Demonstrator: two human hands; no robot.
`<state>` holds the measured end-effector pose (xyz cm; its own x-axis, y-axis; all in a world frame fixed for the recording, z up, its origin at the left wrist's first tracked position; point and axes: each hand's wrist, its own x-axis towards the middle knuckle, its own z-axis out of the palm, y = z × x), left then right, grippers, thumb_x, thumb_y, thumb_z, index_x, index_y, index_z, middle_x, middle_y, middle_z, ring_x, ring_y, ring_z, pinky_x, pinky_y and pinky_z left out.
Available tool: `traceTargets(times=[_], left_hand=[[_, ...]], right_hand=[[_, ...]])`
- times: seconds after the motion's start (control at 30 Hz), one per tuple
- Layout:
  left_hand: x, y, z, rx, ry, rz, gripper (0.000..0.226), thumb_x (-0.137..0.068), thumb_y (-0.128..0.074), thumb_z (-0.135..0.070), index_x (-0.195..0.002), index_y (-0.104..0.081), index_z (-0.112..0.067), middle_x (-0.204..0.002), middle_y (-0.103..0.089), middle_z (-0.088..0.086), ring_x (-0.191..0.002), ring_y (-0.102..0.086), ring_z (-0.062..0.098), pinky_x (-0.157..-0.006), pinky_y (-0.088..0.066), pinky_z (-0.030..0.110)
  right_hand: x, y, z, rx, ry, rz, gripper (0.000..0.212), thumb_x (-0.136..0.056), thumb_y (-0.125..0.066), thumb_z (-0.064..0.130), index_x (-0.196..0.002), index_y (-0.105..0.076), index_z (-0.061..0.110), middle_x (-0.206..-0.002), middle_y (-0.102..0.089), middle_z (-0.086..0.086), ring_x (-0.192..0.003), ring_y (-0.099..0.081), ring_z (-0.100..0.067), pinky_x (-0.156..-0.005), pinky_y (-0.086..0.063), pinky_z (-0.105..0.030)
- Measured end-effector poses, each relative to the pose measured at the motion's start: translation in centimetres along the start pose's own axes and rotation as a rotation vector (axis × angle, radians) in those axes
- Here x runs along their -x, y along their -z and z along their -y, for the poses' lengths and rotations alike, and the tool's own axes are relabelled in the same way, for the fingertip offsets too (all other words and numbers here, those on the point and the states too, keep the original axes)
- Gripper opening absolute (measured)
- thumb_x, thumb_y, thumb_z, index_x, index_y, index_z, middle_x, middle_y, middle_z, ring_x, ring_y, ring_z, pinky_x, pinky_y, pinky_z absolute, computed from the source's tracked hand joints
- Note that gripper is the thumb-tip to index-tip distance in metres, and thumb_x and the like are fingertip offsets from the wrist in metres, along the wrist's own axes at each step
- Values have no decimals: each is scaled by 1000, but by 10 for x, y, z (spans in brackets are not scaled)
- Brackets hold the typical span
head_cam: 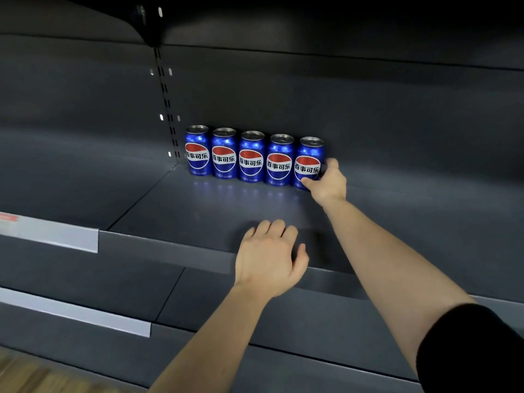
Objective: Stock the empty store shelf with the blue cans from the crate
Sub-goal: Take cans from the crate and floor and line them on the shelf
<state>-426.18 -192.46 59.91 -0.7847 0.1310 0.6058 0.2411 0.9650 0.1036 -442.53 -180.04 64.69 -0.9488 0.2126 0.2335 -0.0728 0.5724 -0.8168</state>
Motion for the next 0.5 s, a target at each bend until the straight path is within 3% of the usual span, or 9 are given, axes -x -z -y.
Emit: traceTargets(times=[0.27, 0.4, 0.5], left_hand=[[-1, -1, 2, -4, -9, -22, 28, -82, -42, -40, -77, -59, -18, -73, -54, -2, -68, -49, 20, -61, -39, 32], [-1, 3, 0, -3, -33, 18, 31, -84, -39, -40, -79, -59, -18, -76, -56, -1, -71, -51, 22, -63, -40, 33], [-1, 6, 0, -11, -39, 60, 35, -86, -31, -38, -82, -60, -17, -80, -59, 1, -76, -53, 25, -65, -41, 35]], right_hand=[[11, 4, 3, 25, -42, 27, 66, -85, -74, 20, -140, -40, 9, -132, -58, -12, -121, -56, -29, -93, -46, -33], [36, 27, 0, 41, -16, -18, 30, -87, -65, 17, -117, -62, 11, -114, -68, -9, -108, -63, -23, -84, -44, -23], [65, 57, -5, 90, -4, -6, 19, -86, -64, 18, -104, -69, 14, -101, -70, -4, -100, -64, -18, -80, -42, -18]])
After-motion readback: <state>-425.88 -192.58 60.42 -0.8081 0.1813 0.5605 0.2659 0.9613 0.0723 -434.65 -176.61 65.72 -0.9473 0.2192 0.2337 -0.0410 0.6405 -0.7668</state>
